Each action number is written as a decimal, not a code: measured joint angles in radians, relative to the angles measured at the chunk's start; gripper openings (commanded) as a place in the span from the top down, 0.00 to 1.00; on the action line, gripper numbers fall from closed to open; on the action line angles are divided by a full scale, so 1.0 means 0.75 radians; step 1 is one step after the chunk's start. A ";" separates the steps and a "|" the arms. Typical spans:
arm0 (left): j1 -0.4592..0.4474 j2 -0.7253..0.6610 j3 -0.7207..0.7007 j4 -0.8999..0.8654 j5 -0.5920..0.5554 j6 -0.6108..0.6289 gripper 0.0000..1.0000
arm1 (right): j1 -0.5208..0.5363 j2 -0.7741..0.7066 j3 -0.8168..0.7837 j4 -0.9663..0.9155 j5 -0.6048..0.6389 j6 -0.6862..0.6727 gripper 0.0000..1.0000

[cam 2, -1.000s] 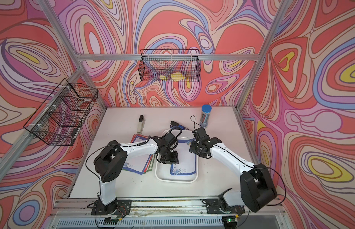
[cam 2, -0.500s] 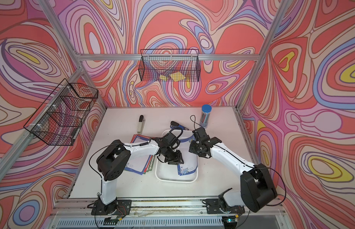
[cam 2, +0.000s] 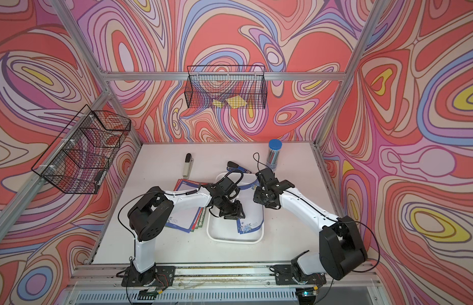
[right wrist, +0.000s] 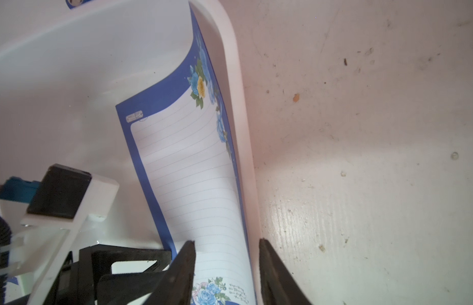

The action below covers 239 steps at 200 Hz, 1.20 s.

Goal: Take out the stationery paper from the storage box
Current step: Pick up the stationery paper from the storage box.

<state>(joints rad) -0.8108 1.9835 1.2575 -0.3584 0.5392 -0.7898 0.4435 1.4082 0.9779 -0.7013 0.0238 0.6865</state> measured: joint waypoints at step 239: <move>-0.002 -0.013 -0.001 -0.010 -0.012 0.007 0.49 | -0.004 0.127 -0.026 0.043 -0.112 -0.005 0.97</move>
<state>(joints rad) -0.8120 1.9736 1.2568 -0.3660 0.5304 -0.7849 0.4408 1.5032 0.9581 -0.6693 -0.0601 0.6830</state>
